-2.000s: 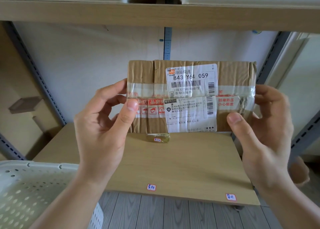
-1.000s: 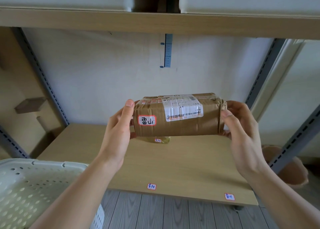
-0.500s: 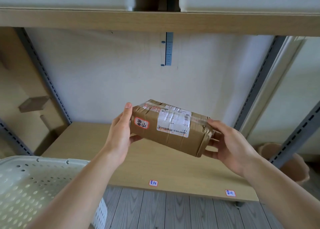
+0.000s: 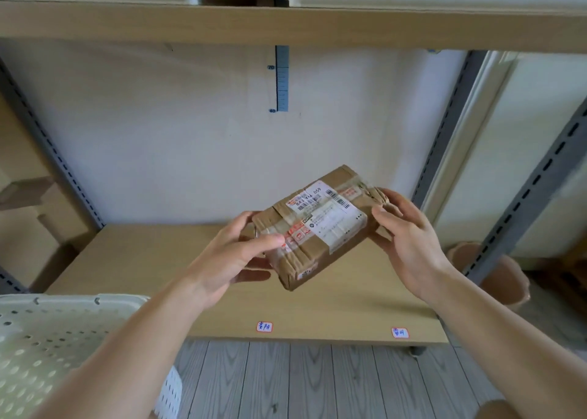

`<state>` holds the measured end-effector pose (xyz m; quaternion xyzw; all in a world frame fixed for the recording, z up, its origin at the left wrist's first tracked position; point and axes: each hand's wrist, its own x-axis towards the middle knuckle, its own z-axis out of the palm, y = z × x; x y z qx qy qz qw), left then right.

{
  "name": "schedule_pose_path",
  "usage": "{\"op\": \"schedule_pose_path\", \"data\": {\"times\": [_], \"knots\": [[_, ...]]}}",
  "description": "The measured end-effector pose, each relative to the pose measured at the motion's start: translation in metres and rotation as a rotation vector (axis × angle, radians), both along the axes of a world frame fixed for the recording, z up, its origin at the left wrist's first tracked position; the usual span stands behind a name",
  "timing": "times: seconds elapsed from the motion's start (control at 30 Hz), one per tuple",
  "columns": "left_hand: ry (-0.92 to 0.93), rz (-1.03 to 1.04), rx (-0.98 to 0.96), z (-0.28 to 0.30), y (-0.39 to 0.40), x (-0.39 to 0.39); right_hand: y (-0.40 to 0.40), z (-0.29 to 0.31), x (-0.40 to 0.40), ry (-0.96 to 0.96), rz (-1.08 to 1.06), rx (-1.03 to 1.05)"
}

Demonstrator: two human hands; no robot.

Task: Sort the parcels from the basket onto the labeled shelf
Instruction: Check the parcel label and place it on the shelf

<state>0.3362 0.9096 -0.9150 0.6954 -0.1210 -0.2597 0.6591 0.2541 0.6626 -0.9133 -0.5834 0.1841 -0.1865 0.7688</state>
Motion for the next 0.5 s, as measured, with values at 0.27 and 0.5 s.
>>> {"op": "schedule_pose_path", "data": {"times": [0.27,0.5], "knots": [[0.132,-0.017,-0.2,-0.005,-0.03,-0.012,0.004,0.009,-0.005,0.089,-0.043,-0.189],[0.035,-0.038,-0.17,-0.011,-0.066,-0.02,-0.009,0.0,-0.025,0.18,0.232,-0.224]]}}
